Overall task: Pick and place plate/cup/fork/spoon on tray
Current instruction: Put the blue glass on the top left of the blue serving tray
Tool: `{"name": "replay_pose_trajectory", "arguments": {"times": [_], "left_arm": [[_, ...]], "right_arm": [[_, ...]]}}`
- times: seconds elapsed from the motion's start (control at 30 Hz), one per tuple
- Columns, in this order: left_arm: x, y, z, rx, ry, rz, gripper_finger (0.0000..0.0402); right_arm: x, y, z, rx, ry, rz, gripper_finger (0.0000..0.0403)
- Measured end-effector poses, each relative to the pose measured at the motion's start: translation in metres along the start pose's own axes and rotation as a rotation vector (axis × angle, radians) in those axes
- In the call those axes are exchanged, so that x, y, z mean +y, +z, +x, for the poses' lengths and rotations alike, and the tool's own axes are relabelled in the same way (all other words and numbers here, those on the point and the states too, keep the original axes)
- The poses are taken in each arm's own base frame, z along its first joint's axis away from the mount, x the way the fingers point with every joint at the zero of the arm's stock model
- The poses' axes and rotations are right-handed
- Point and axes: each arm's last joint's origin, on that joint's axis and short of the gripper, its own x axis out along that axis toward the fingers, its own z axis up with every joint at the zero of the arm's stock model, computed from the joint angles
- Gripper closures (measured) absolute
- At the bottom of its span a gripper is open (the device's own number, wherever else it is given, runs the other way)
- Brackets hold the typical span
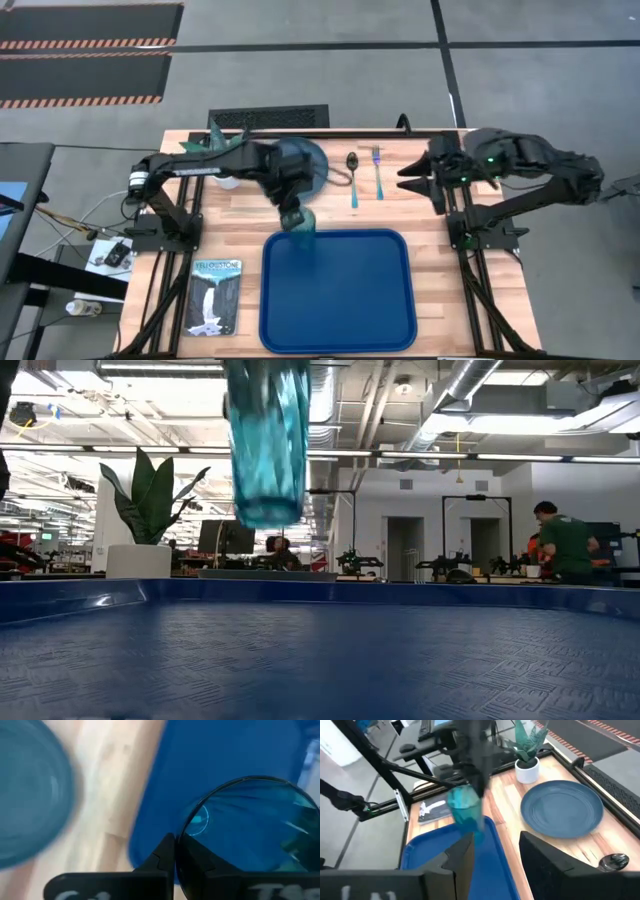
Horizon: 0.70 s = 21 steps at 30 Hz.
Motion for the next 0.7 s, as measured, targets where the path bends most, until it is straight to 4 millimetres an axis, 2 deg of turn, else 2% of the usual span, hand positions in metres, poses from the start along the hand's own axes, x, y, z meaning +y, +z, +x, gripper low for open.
{"name": "replay_pose_trajectory", "arguments": {"times": [0.13,0.33,0.47,0.7], "left_arm": [[-0.035,-0.027,-0.012,0.014,0.022,-0.008,0.0401],[-0.075,-0.06,-0.008,-0.037,0.242,-0.029,0.0401],[-0.085,-0.072,-0.003,-0.066,0.359,-0.036,0.0401],[-0.084,-0.083,0.017,-0.015,0.381,-0.032,0.0401]], "right_arm": [[-0.002,-0.002,-0.013,-0.019,0.007,0.004,0.0232],[-0.003,-0.006,-0.014,0.018,-0.008,0.023,0.0237],[-0.003,-0.006,-0.01,0.039,-0.017,0.022,0.0235],[-0.002,-0.007,0.001,0.071,-0.029,0.0,0.0237]]}}
